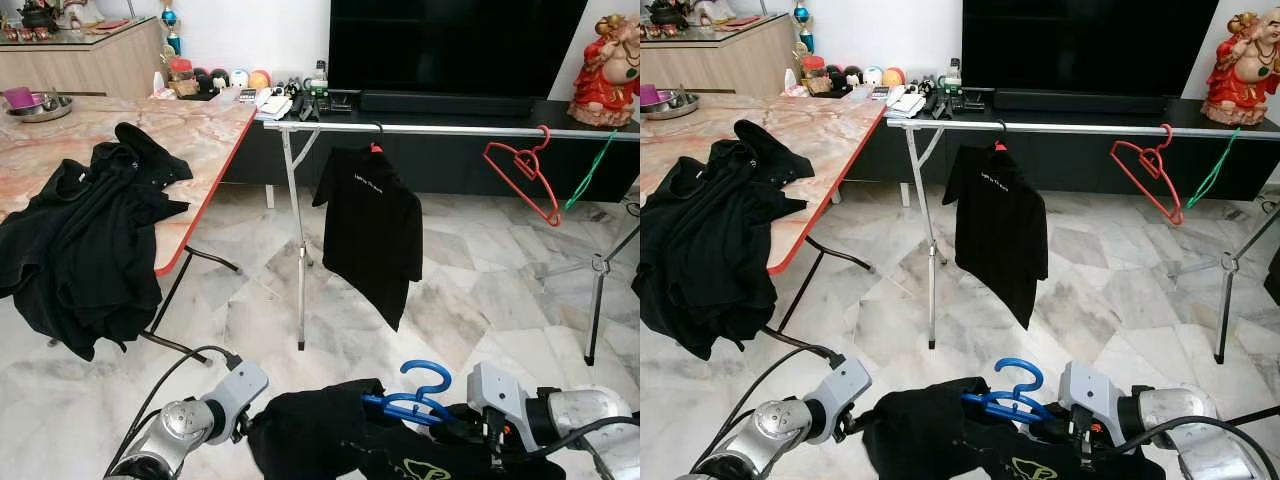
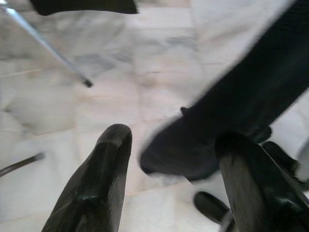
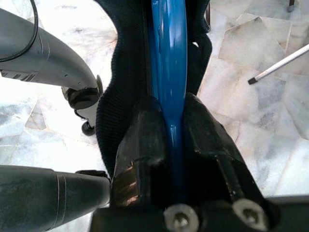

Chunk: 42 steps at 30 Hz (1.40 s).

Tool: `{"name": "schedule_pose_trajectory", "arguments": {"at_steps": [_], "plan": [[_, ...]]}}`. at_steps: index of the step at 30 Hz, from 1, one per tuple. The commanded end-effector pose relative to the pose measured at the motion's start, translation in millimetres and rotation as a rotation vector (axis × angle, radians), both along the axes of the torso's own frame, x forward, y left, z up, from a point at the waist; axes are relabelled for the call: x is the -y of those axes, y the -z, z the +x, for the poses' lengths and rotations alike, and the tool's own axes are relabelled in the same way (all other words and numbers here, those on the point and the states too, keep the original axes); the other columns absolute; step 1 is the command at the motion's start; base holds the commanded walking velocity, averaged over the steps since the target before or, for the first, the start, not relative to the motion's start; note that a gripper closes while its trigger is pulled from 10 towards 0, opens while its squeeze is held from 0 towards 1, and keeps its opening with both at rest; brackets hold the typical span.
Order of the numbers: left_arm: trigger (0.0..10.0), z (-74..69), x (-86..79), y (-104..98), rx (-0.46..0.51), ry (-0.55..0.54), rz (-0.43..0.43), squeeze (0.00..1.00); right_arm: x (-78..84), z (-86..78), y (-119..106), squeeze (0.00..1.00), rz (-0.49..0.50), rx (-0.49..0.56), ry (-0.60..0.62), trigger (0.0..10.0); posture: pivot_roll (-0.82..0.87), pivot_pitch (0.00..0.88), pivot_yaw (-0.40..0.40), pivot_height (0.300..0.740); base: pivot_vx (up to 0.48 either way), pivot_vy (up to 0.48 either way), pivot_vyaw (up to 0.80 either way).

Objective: Hang hanger

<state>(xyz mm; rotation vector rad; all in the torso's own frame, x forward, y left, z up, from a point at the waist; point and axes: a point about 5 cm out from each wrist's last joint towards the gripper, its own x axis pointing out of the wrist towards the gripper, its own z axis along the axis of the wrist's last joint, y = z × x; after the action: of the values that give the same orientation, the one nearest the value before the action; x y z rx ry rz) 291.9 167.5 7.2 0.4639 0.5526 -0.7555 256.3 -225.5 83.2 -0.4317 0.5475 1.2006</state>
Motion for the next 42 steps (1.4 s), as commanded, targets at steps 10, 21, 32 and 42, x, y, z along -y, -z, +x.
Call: {"name": "schedule_pose_trajectory", "arguments": {"at_steps": [10, 21, 32, 42], "plan": [[10.0, -7.9, 10.4, 6, -0.106, 0.089, -0.038, 0.00, -4.9, 4.9, -13, 0.00, 0.009, 0.025, -0.046, 10.0, -0.03, 0.008, -0.042, 0.740, 0.000, 0.000, 0.00], [10.0, -5.5, 20.9, 5, -0.099, 0.104, -0.050, 0.00, -5.2, 2.7, -15, 0.00, 0.018, 0.019, -0.054, 10.0, -0.04, 0.001, -0.039, 0.740, 0.000, 0.000, 0.00], [0.0, -4.0, 29.2, 5, -0.087, 0.087, -0.058, 0.00, -4.8, 3.2, -16, 0.00, 0.025, 0.033, -0.042, 10.0, -0.04, 0.000, -0.033, 0.740, 0.000, 0.000, 0.00], [0.0, -5.0, 35.2, 6, -0.093, 0.110, -0.062, 0.00, -5.6, 4.6, -17, 0.00, 0.039, 0.043, -0.030, 10.0, -0.04, 0.000, -0.030, 0.740, 0.000, 0.000, 0.00]]}}
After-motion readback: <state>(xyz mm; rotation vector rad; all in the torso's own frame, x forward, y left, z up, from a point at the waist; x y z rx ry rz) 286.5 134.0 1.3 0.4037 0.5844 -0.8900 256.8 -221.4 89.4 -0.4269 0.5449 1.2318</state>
